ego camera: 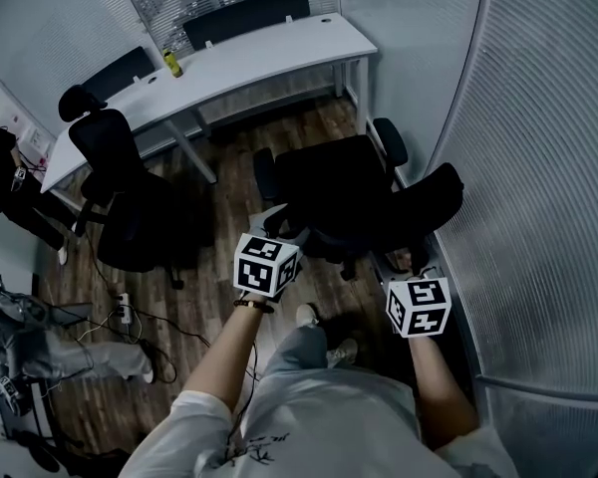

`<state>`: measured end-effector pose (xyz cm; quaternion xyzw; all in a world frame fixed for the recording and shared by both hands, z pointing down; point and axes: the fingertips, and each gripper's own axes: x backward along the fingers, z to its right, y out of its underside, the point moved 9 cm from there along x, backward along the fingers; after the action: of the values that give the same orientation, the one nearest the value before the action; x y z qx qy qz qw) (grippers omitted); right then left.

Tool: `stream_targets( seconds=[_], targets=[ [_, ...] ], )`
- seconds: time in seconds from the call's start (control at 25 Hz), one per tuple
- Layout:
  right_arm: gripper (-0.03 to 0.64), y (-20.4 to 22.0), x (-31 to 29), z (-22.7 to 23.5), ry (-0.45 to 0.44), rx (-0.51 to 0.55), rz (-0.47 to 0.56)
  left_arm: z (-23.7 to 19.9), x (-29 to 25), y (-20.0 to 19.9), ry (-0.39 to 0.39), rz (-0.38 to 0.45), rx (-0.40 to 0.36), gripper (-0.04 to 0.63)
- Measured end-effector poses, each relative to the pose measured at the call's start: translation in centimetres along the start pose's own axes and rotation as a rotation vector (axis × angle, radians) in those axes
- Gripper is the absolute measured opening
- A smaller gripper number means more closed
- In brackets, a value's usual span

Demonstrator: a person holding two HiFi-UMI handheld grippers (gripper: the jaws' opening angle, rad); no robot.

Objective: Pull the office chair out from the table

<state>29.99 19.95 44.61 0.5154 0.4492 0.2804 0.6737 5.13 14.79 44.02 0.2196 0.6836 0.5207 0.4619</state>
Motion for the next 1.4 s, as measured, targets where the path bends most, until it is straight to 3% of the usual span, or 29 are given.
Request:
stream_targets(
  seconds=[1.4],
  targets=[
    [0.281, 1.0, 2.6, 1.1, -0.011, 0.003, 0.011, 2.7, 0.8, 0.7, 0.029, -0.005, -0.03, 0.235]
  ],
)
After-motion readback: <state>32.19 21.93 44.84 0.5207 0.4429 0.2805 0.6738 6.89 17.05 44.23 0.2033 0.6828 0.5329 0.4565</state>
